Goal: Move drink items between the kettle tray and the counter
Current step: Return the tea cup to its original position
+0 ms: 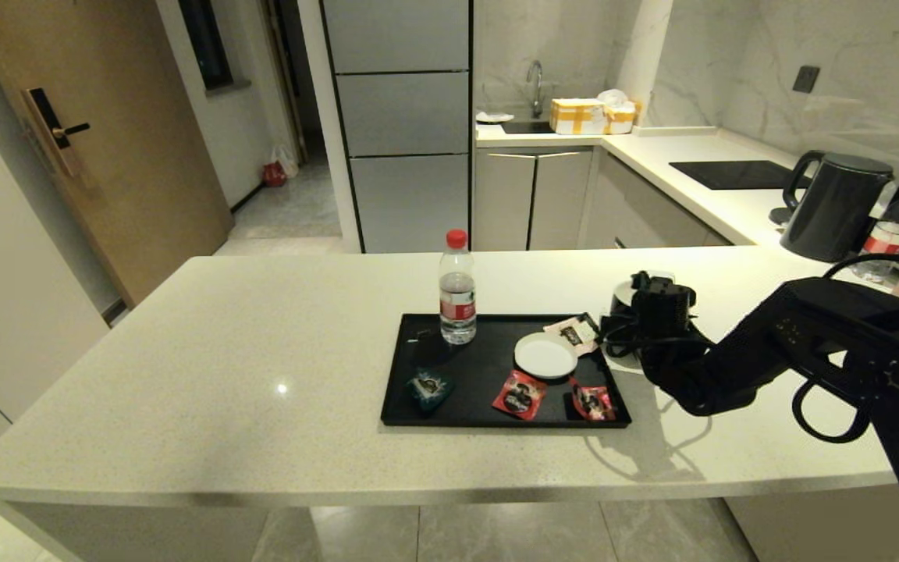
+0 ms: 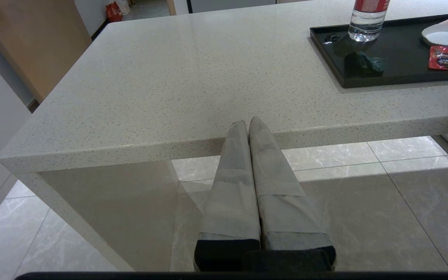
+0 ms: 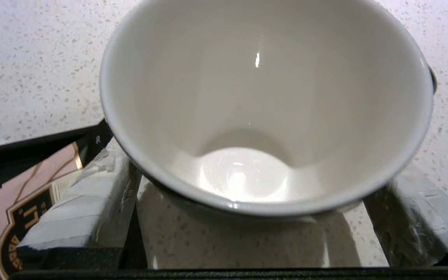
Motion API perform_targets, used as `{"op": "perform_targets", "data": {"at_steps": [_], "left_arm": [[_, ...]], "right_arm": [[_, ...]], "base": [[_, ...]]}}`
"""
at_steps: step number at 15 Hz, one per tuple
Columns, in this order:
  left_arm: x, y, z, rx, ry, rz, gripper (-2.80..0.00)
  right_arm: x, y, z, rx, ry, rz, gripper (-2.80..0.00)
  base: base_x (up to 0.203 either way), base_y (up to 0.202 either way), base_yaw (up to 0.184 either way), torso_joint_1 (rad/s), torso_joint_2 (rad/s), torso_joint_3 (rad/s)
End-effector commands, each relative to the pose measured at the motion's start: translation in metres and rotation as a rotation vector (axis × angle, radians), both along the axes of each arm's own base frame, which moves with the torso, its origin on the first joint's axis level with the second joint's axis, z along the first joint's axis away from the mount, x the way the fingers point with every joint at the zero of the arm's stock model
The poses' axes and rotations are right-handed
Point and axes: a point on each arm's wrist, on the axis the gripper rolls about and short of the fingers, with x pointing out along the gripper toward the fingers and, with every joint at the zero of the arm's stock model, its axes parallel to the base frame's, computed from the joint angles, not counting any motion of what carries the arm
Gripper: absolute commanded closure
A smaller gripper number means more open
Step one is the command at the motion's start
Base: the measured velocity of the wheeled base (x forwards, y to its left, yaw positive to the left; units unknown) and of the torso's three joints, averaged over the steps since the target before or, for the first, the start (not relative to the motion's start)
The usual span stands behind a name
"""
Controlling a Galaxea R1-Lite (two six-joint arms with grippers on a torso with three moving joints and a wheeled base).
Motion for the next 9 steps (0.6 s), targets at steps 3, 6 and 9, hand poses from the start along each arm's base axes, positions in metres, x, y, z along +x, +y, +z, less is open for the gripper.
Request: {"op": "perform_targets", "data": {"at_steps": [3, 6, 9], "left_arm": [[0.0, 0.0, 0.0, 0.001, 0.0, 0.0, 0.0], [0.0, 0.0, 0.0, 0.001, 0.0, 0.0, 0.0], [0.0, 0.0, 0.0, 0.001, 0.0, 0.0, 0.0]], "right_arm": [[0.0034, -0.0002, -0.0005, -0.002, -0.01, -0.013, -2.8], [0.0047, 0.0001, -0.0034, -0.003, -0.006, -0.014, -2.8], [0.0064, 0.0004, -0.0021, -0.002, -0.008, -0.016, 0.0]], "base": [[0.0, 0.0, 0.0, 0.0, 0.0, 0.0], [0.0, 0.0, 0.0, 0.0, 0.0, 0.0], [0.0, 0.0, 0.0, 0.0, 0.0, 0.0]]}}
